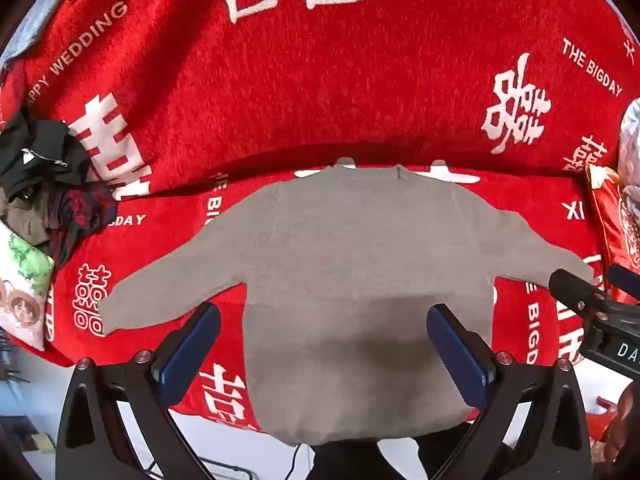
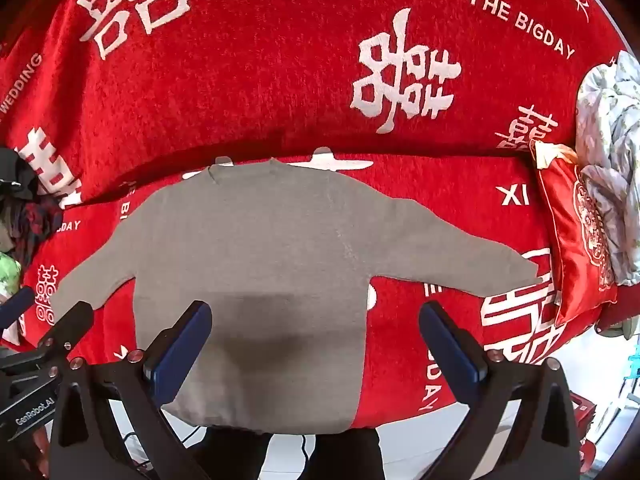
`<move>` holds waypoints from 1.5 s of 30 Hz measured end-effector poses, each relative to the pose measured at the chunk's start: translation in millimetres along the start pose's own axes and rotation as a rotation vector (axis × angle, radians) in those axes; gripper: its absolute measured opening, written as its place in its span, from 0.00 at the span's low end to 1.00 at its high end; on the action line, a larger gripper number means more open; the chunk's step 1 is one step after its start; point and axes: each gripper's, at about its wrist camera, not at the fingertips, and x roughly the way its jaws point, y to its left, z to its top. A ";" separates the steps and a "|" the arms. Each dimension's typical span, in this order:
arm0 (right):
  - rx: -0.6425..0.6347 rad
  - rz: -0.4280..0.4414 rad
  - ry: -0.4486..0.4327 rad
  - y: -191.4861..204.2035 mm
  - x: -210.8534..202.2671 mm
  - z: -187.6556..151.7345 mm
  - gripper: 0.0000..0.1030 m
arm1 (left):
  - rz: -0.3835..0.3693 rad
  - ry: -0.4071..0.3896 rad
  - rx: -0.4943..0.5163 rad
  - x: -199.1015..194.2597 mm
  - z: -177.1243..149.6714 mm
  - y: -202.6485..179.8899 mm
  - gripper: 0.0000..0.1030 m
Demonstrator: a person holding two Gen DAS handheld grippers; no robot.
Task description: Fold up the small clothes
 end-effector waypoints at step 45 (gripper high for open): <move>0.099 0.022 0.000 -21.4 -5.1 -9.0 1.00 | 0.050 -0.006 0.060 -1.4 2.5 -22.3 1.00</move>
